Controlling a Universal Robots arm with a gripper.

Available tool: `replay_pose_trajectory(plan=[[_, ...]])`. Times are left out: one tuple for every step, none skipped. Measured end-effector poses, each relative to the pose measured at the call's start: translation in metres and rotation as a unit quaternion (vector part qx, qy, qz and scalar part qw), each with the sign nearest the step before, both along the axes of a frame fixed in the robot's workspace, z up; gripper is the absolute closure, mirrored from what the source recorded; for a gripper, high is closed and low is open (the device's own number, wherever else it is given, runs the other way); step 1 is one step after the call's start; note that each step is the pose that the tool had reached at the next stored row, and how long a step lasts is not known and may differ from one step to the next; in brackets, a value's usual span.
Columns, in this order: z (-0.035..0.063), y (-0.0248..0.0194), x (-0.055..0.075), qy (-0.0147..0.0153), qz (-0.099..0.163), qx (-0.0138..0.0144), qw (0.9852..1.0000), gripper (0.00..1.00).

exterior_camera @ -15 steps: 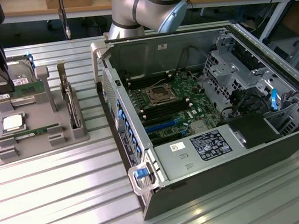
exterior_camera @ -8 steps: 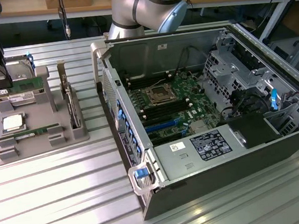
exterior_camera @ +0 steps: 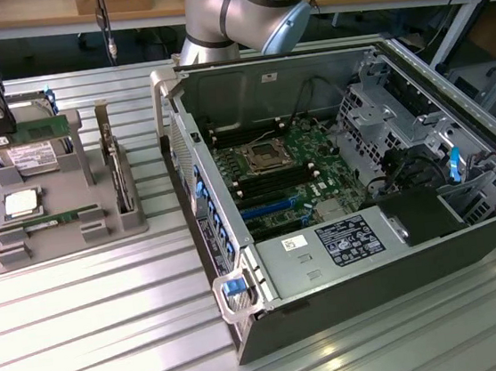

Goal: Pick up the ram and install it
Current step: 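Pick up the ram and move it above insertion slot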

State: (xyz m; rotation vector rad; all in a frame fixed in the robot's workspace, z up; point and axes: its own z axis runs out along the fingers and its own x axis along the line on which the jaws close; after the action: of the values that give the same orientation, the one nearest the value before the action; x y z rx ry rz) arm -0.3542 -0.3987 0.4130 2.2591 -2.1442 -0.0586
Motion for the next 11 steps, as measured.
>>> replay_pose_trajectory(plan=[[0.0022,0.0000,0.000,0.0000,0.000,0.0000,1.0000,0.88],[0.0049,0.0000,0.000,0.0001,0.000,0.0000,1.0000,0.88],[0.0076,0.0000,0.001,0.0001,0.000,0.0000,1.0000,0.88],[0.0092,0.0000,0.001,0.0000,0.000,0.0000,1.0000,0.88],[0.0120,0.0000,0.001,0.0000,0.000,0.0000,1.0000,0.88],[0.0140,0.0000,0.001,0.0001,0.000,0.0000,1.0000,0.88],[0.0169,0.0000,0.002,0.0000,0.000,0.0000,1.0000,0.88],[0.0188,0.0000,0.002,0.0000,0.000,0.0000,1.0000,0.88],[0.0195,0.0000,0.002,0.0000,0.000,0.0000,1.0000,0.88],[0.0199,0.0000,0.002,0.0000,0.000,0.0000,1.0000,0.88],[0.0199,0.0000,0.002,0.0000,0.000,0.0000,1.0000,0.88]])
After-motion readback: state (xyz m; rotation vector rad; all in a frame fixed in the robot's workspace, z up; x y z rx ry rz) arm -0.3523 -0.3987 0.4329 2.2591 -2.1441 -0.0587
